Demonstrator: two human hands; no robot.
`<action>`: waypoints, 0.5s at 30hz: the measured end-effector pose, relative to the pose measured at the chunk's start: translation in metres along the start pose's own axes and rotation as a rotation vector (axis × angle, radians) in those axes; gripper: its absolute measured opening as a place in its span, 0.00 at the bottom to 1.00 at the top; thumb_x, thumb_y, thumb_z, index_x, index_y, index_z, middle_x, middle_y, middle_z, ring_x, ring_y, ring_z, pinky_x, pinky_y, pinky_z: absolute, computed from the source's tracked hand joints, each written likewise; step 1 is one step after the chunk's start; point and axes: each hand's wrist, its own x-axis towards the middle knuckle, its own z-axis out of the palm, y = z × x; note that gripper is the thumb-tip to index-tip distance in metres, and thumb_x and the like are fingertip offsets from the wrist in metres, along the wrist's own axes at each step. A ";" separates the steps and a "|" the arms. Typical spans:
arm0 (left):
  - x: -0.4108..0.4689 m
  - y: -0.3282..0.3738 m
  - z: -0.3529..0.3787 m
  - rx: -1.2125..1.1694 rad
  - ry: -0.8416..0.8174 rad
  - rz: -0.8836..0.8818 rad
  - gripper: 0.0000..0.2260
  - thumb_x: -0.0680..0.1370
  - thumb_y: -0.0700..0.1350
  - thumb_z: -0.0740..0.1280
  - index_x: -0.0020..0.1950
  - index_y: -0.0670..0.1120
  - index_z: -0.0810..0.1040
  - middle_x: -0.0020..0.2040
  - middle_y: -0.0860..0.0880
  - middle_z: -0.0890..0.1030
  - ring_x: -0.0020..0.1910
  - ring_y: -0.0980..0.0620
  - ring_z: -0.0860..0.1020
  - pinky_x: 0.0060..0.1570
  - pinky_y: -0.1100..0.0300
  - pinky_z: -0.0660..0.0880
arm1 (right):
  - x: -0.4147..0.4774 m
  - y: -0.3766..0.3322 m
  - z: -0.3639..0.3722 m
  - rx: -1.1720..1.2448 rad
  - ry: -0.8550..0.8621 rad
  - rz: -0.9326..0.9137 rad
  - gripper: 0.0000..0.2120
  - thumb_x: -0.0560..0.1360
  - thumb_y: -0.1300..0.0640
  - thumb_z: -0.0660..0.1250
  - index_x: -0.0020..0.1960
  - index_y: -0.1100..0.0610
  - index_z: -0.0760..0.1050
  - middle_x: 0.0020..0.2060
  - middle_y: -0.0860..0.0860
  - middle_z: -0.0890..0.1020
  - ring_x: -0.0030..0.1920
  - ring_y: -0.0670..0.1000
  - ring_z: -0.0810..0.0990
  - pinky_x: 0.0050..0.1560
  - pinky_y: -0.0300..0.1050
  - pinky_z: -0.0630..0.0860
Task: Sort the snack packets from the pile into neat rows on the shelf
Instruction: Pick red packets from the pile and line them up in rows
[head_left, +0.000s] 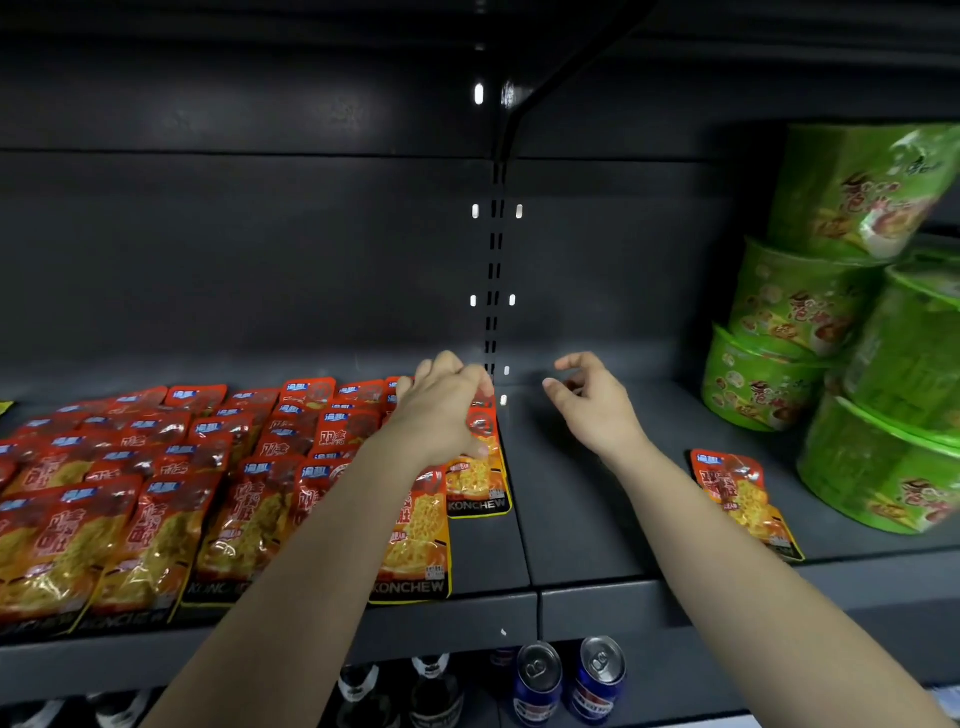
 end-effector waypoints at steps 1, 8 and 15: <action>0.002 0.002 0.000 -0.008 0.008 0.005 0.23 0.69 0.49 0.76 0.61 0.55 0.71 0.58 0.53 0.66 0.63 0.51 0.64 0.56 0.56 0.58 | 0.000 -0.001 -0.004 0.003 0.010 -0.009 0.12 0.78 0.52 0.65 0.59 0.53 0.72 0.45 0.49 0.77 0.46 0.48 0.75 0.45 0.39 0.67; 0.018 0.040 0.010 -0.001 -0.009 0.081 0.20 0.75 0.56 0.68 0.66 0.55 0.70 0.63 0.52 0.70 0.66 0.49 0.67 0.62 0.51 0.59 | -0.003 0.010 -0.048 -0.105 0.053 -0.039 0.11 0.77 0.54 0.66 0.58 0.54 0.72 0.43 0.48 0.78 0.44 0.48 0.75 0.44 0.38 0.67; 0.033 0.092 0.037 0.024 -0.089 0.186 0.22 0.76 0.56 0.67 0.68 0.54 0.69 0.66 0.51 0.71 0.67 0.48 0.68 0.66 0.48 0.59 | -0.021 0.042 -0.098 -0.211 0.064 0.039 0.10 0.74 0.56 0.70 0.54 0.55 0.75 0.44 0.50 0.80 0.45 0.51 0.78 0.49 0.43 0.74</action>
